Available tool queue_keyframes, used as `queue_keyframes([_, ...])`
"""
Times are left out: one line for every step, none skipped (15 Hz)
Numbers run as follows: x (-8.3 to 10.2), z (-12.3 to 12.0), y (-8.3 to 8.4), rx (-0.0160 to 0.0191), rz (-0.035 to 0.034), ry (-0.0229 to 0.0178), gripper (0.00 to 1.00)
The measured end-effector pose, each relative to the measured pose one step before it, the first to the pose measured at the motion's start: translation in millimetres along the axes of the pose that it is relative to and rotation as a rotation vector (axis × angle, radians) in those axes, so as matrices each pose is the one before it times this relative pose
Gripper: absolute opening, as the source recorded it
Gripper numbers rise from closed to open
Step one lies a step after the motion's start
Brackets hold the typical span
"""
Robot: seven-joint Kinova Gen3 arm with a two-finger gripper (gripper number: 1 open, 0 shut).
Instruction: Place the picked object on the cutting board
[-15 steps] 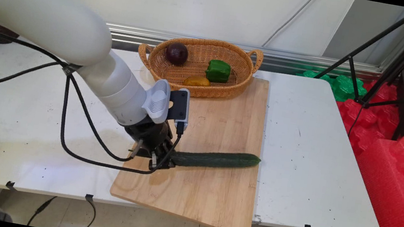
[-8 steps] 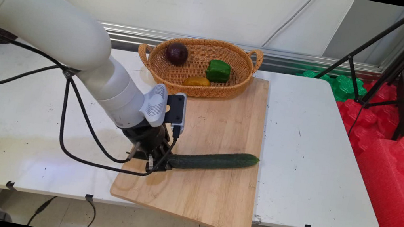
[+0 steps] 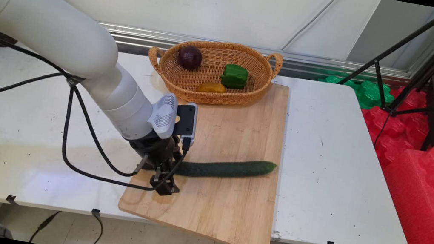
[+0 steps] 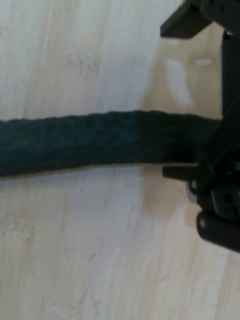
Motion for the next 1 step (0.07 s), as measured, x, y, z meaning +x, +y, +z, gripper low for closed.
queue_keyframes([-0.31,0.05,-0.13,0.00002,0.00026,0.00023,1.0])
